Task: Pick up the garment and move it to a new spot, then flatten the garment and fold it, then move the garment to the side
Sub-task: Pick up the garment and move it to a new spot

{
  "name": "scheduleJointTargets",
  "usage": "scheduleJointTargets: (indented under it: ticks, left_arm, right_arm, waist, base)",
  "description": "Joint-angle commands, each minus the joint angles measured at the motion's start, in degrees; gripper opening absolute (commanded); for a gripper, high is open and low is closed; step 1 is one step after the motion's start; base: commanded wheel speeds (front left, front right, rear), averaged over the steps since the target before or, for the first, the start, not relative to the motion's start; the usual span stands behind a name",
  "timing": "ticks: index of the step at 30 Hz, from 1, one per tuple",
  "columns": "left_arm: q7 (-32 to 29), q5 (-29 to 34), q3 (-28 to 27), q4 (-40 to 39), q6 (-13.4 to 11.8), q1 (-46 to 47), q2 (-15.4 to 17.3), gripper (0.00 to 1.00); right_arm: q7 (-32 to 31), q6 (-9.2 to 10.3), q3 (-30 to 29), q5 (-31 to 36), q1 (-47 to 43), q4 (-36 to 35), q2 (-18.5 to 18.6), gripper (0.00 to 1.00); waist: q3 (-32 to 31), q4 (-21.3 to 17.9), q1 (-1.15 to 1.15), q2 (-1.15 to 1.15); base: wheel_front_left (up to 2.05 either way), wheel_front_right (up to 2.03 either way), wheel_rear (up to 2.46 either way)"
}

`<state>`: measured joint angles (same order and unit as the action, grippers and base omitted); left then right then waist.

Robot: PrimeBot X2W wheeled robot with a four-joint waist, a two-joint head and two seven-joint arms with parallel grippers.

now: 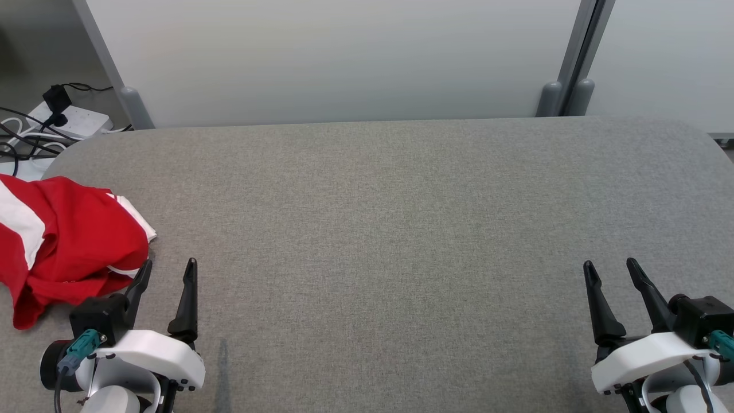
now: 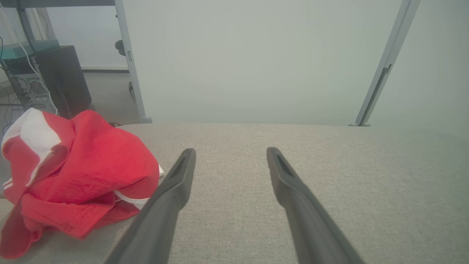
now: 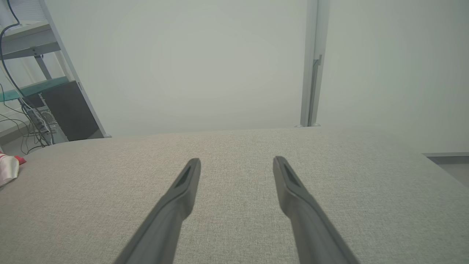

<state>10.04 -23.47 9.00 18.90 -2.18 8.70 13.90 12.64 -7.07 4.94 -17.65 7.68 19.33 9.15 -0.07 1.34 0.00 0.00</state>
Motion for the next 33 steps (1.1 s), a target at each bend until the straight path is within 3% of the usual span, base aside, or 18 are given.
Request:
scheduleJointTargets:
  ticks: [1,18,33]
  left_arm:
    - [0.10,-0.17,-2.21,-1.41,-0.51,2.22,1.75,1.00]
    - [-0.08,-0.26,-1.04,-0.99,-0.98,3.21,2.07,1.00]
    - [0.88,-1.55,-1.52,-0.29,-1.84,2.98,1.67,1.00]
  right_arm:
    - [0.88,-0.42,1.06,0.05,1.46,-1.44,0.45,1.00]
    - [1.12,-0.42,0.75,0.62,1.64,-1.72,0.87,1.00]
    - [0.48,-0.42,1.99,0.03,2.28,-2.89,1.03,1.00]
  waist:
    - [0.04,0.03,0.00,0.00]
    - [1.10,2.36,0.00,0.00]
    - [1.12,13.11,0.00,0.00]
  base:
    - [0.00,0.00,0.00]
    - [0.00,0.00,0.00]
    - [0.00,0.00,0.00]
